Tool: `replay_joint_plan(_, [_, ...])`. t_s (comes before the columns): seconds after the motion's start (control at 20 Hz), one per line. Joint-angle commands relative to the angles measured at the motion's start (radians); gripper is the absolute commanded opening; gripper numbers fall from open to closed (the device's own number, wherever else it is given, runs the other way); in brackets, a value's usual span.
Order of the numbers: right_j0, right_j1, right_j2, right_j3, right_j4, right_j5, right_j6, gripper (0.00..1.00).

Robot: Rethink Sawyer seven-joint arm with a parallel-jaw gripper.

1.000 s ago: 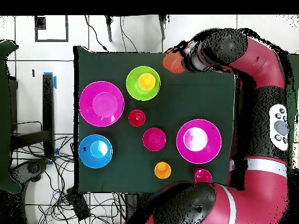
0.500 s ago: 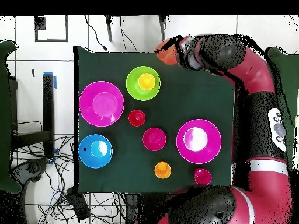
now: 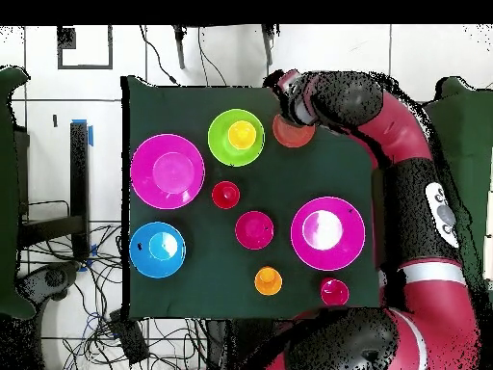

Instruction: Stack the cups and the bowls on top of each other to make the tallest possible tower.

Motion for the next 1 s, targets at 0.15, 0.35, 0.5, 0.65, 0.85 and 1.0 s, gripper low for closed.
replay_joint_plan(0.15, [0.107, -0.04, -0.069, 0.11, -0.07, 0.03, 0.055, 0.0])
replay_joint_plan(0.35, [0.128, -0.05, -0.105, 0.119, -0.08, 0.027, 0.053, 0.0])
replay_joint_plan(0.5, [0.158, -0.039, -0.169, 0.053, -0.133, 0.071, 0.029, 0.0])
replay_joint_plan(0.65, [0.198, -0.008, -0.264, -0.059, -0.228, 0.158, -0.004, 0.0])
replay_joint_plan(0.85, [0.243, 0.006, -0.349, -0.131, -0.341, 0.205, -0.053, 1.0])
replay_joint_plan(1.0, [0.253, 0.006, -0.375, -0.152, -0.387, 0.237, -0.08, 1.0])
